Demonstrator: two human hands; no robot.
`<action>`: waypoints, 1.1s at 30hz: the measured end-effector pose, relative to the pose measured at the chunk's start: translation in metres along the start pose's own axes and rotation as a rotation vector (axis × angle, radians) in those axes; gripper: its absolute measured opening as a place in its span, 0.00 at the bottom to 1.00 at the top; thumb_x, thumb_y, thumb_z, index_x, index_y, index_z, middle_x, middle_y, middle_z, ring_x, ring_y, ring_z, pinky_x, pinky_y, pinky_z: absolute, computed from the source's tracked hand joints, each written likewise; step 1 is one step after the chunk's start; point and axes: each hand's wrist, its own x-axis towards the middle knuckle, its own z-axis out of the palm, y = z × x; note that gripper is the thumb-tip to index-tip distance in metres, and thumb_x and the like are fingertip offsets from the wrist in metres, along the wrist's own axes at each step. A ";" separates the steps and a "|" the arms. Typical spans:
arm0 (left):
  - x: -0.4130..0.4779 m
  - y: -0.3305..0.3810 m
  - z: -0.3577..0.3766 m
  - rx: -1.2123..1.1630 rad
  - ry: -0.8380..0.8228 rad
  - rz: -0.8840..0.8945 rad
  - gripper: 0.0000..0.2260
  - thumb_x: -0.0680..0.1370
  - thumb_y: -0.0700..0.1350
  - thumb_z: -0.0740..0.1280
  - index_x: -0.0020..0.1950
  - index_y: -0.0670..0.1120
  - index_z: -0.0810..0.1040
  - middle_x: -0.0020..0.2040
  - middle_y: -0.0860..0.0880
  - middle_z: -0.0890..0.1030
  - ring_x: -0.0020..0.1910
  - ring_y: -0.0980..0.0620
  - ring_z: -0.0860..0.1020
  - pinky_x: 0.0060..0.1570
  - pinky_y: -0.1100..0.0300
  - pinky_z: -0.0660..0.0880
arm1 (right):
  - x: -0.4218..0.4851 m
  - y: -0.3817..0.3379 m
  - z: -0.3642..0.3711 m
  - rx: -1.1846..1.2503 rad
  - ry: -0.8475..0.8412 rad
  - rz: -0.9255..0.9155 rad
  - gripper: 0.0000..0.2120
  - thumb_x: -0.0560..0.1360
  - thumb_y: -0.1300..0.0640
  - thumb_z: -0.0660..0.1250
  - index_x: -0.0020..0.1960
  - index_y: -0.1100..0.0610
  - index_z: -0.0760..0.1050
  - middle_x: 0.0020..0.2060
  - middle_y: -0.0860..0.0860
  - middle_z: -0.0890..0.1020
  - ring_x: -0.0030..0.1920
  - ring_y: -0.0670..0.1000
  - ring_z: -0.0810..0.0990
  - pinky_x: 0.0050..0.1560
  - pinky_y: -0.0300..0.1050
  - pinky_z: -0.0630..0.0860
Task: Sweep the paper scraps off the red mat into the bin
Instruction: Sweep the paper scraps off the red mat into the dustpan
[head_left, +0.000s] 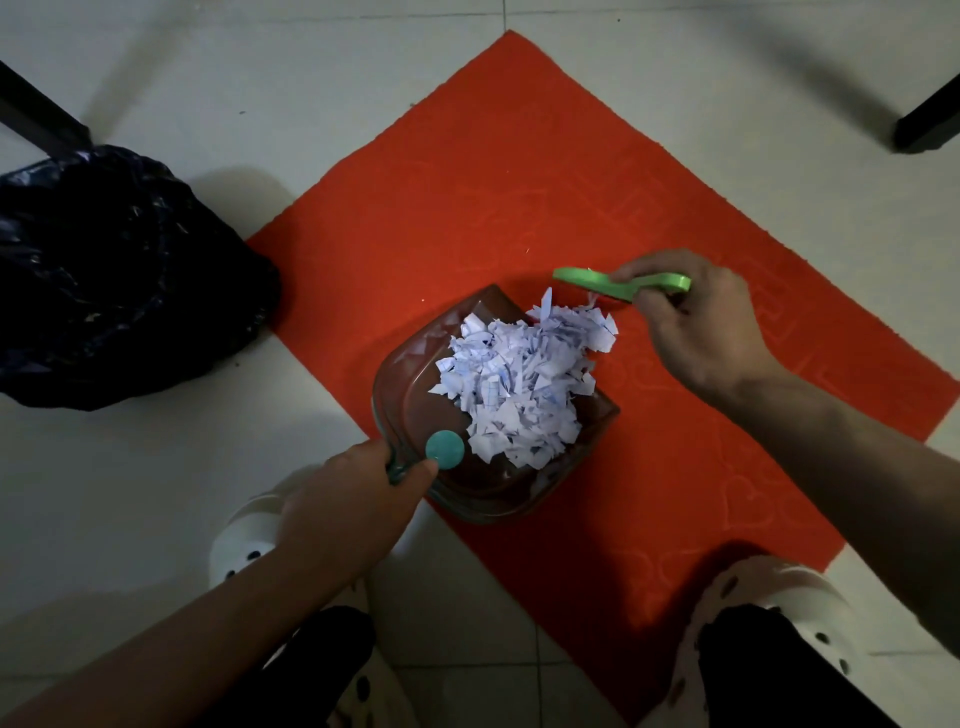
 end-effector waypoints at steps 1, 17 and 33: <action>-0.001 0.000 0.000 -0.002 -0.005 -0.001 0.18 0.78 0.60 0.62 0.34 0.51 0.68 0.33 0.51 0.75 0.33 0.53 0.74 0.34 0.58 0.67 | 0.001 0.003 -0.002 -0.042 0.040 0.017 0.12 0.76 0.64 0.62 0.53 0.54 0.81 0.42 0.48 0.78 0.31 0.43 0.73 0.31 0.32 0.64; 0.000 0.003 0.000 0.024 -0.004 -0.009 0.18 0.78 0.60 0.62 0.35 0.51 0.67 0.34 0.51 0.75 0.33 0.53 0.74 0.34 0.58 0.65 | 0.005 0.002 0.003 -0.095 0.051 0.083 0.13 0.78 0.63 0.58 0.56 0.57 0.79 0.35 0.54 0.78 0.24 0.46 0.68 0.23 0.32 0.61; 0.000 0.000 0.000 0.036 0.004 -0.012 0.19 0.78 0.61 0.62 0.33 0.52 0.65 0.35 0.51 0.76 0.36 0.49 0.75 0.37 0.57 0.67 | 0.008 -0.001 0.009 -0.106 -0.056 0.067 0.15 0.77 0.63 0.58 0.56 0.55 0.81 0.38 0.58 0.82 0.23 0.47 0.68 0.24 0.34 0.64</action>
